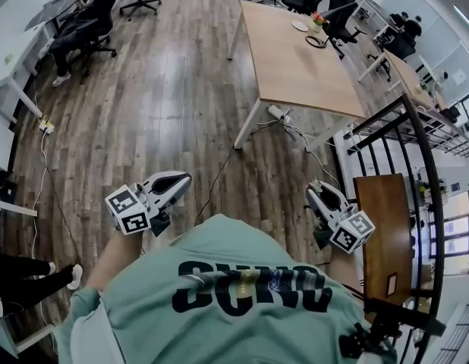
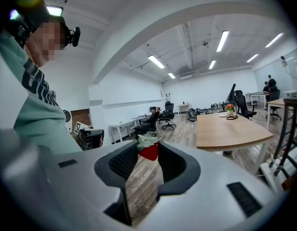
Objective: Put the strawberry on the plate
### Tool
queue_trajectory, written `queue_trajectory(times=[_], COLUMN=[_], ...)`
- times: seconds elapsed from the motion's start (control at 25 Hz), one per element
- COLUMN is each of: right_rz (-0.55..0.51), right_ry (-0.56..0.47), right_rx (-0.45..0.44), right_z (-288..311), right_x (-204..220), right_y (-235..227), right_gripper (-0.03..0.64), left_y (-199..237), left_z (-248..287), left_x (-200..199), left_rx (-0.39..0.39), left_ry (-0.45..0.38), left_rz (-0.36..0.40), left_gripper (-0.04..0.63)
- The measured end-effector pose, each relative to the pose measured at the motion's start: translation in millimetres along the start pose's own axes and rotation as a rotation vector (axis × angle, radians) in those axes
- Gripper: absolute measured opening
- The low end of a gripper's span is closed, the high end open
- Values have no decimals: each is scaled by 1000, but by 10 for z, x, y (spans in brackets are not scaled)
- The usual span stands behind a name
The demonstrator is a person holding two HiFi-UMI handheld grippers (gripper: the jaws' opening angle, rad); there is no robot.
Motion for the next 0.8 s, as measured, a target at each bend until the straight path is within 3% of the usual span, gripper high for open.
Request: queue_trajectory(times=[0.4, 0.8], right_rz=[7, -34], right_ry=[-61, -81], right_rx=[-104, -170], right_z=[-242, -709], right_x=[-81, -336], right_y=[-1356, -2549], right_gripper=[133, 133], left_y=[-316, -819], left_z=[1115, 2403], left_x=[-145, -238], left_rx=[-87, -81], left_ry=[1, -19], left_rz=[52, 85], left_gripper=[-8, -8])
Point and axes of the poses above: the fingertips, and each gripper's own axes: z forward along the fingers, y to its left, x out of its underside, the point moved 9 cm from there along -z, backward along the fingers, and after that the axes turned 15 degrees about -x, right-handed, at the moved point
